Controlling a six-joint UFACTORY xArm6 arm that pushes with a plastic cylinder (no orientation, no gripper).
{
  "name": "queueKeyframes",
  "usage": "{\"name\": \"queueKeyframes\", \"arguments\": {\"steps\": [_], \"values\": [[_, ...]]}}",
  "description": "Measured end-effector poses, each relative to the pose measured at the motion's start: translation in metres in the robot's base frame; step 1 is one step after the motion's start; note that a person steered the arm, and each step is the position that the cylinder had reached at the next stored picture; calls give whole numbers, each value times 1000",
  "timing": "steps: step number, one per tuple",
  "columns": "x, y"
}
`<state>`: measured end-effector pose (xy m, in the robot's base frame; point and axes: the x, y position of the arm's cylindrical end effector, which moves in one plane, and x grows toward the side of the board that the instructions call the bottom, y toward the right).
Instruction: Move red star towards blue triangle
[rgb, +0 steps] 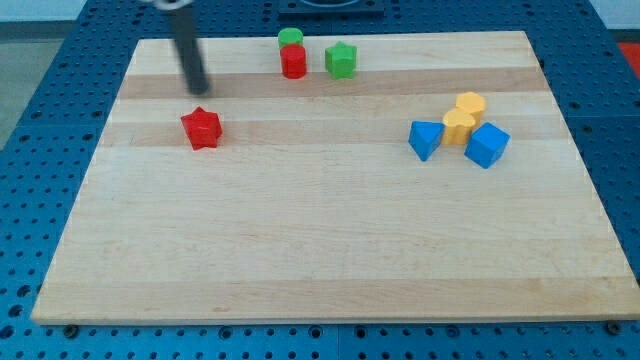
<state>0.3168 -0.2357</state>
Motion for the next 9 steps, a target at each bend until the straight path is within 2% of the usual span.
{"name": "queueKeyframes", "arguments": {"steps": [1,2,3,4,6,7,9], "values": [[59,9],[63,54],[88,106],[110,75],[115,251],[120,298],[128,299]]}}
